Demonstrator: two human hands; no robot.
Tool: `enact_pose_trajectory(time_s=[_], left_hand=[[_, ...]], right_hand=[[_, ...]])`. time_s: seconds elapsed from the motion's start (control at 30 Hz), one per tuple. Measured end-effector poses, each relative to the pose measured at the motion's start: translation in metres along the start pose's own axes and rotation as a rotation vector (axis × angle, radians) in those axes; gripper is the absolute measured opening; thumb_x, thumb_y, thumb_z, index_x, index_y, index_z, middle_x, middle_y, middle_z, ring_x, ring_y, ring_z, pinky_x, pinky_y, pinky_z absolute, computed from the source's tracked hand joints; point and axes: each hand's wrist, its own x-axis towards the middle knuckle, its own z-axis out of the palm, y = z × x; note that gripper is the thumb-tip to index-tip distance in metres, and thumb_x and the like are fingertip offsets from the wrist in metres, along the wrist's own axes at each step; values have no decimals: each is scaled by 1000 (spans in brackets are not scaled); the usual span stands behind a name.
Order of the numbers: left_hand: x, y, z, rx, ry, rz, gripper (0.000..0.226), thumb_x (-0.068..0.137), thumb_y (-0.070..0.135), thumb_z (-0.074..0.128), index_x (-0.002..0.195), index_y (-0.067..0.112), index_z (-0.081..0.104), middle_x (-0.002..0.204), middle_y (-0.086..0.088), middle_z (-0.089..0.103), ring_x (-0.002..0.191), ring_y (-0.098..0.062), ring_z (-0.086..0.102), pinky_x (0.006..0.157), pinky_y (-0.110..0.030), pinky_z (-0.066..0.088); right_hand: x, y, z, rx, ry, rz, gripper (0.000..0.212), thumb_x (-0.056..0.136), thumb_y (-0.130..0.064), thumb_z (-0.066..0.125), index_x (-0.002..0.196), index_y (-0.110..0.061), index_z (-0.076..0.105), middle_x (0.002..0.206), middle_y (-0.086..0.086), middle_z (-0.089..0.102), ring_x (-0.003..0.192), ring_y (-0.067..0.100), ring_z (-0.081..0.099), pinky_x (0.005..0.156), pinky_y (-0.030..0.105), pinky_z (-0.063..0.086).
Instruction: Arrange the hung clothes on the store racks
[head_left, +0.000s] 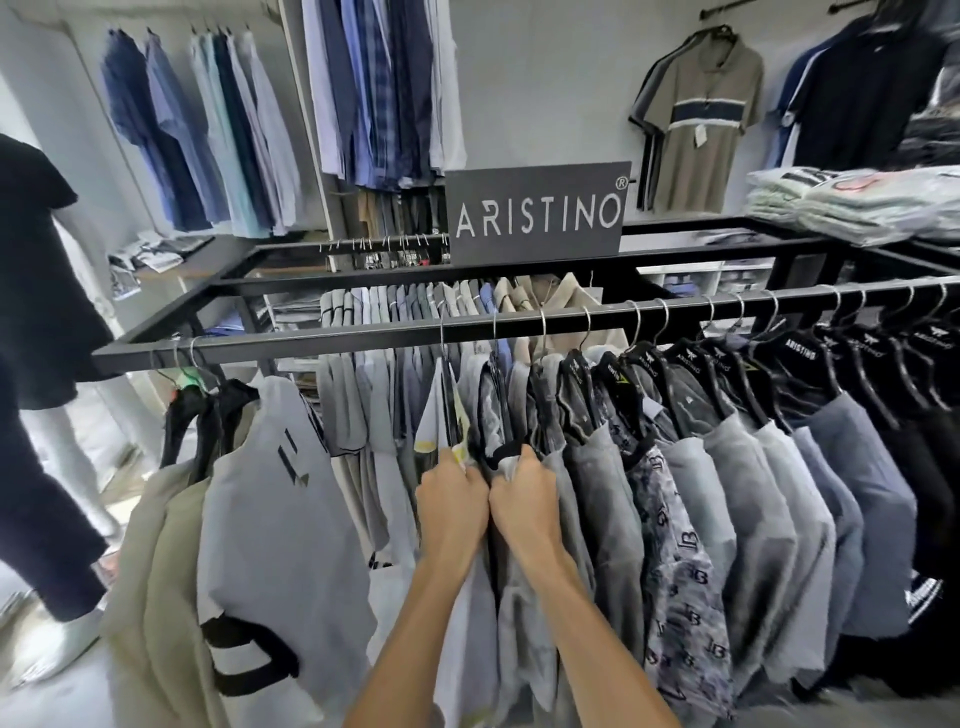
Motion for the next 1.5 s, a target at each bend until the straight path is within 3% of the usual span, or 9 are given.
enact_pose_trajectory(time_s=[0.13,0.3,0.43,0.73,0.83,1.07,1.2,1.37,1.5], left_hand=[[-3,5,17,58,-48,-36,30,99,19,45,121,0,53,101,-23,65,100,-42,58,74,-38,37],[-4,10,23,58,-44,-50,26,97,16,44,114,-1,55,94,-22,64,94,-41,59,73,-41,43],[-3,18,22,86,-8,-17,34,98,15,44,125,-4,51,90,-22,66,90,-41,61,72,-41,44],[-9,14,29,106,12,-54,23,100,17,43,109,0,56,97,-21,66,95,-40,59,71,-37,34],[-6,14,23,108,43,-41,22,99,14,44,105,-2,56,95,-22,65,93,-39,59,67,-35,32],[-8,3,18,144,59,-23,20,99,13,43,104,-2,55,85,-18,62,86,-38,59,64,-35,32],[-2,-1,16,116,51,-9,19,98,14,43,102,-1,54,89,-21,63,89,-40,59,70,-40,42],[3,-11,18,149,0,-12,25,101,20,40,109,-1,53,102,-21,64,98,-41,58,70,-38,37],[5,-16,19,124,-39,31,32,101,29,41,112,1,52,103,-20,66,99,-41,60,75,-42,44]], right_hand=[[7,9,-12,-27,-34,-32,16,91,-3,53,104,4,58,99,23,67,101,40,60,75,38,44],[19,14,-17,-26,-66,-26,28,91,-3,50,118,4,55,111,24,65,108,39,59,76,34,43],[26,18,-16,-56,-86,-30,26,92,-5,51,116,3,56,113,22,65,113,38,56,80,33,41],[24,27,-10,-82,-133,-52,23,94,-8,50,115,2,52,115,25,64,111,41,59,86,39,46],[24,25,-7,-65,-142,-83,18,92,-7,51,108,1,54,111,23,65,109,41,60,77,33,43],[19,20,-1,13,-158,-70,13,91,-4,49,104,-2,50,106,25,65,103,44,61,82,47,52],[18,19,2,16,-149,-45,21,91,-5,48,111,-1,51,108,25,65,103,43,61,80,41,52],[17,16,6,-35,-151,-30,5,92,-4,46,96,-7,44,108,23,64,111,41,57,81,37,45],[19,21,11,-48,-107,9,34,93,-8,53,125,2,47,119,24,63,116,40,56,85,37,45]])
